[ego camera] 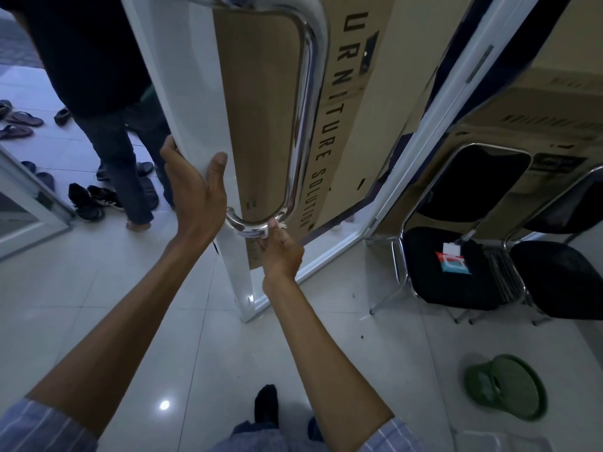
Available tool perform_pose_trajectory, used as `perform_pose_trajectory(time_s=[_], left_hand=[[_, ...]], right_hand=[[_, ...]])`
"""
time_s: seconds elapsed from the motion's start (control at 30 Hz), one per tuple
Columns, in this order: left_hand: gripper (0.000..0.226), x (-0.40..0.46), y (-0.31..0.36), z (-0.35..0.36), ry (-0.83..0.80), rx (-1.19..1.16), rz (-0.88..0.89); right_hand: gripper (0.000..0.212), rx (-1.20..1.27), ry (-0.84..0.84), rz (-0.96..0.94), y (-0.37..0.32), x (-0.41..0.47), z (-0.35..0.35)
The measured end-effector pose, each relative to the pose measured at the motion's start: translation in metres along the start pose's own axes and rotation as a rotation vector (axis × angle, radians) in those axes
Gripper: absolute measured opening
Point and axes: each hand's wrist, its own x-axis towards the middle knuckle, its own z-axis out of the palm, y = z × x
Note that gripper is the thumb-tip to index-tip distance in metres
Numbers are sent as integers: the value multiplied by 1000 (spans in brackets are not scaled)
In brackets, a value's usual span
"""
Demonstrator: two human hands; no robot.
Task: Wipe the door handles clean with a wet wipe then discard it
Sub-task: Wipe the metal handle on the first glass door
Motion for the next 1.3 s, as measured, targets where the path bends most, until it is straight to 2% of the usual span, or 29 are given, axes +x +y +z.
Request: perform_pose_trajectory(time_s=[0.1,0.17,0.27,0.37,0.67,0.93,1.0,1.07,1.2,1.3], left_hand=[[80,1,0,0,-2,10,2],[80,1,0,-2,-11,22,5],[77,-1,2,-3,-24,24,24],[75,-3,5,-5,-28,31,30],[77,-4,5,-5,-20,60,38],[78,-3,2,-2,1,42,28],[77,-3,1,-2,6,34,35],[77,-2,1,-2,-1,29,42],[75,-1,-2,-3,-9,27,38],[76,-2,-4,-3,-7,37,30]], right_hand=[[21,52,-53,140,-2,-7,1],[20,11,-45,119,0,-3,-1],[35,-64,-14,78,3,-1,-1],[39,-105,-23,63,4,-1,-2],[35,-94,-34,100,-13,4,-7],[22,-160,-112,184,-21,8,-9],[21,-159,-177,237,-20,5,-6],[10,-68,-270,300,-21,2,-7],[25,-25,-335,302,-31,3,-17],[17,-93,-341,271,-34,5,-24]])
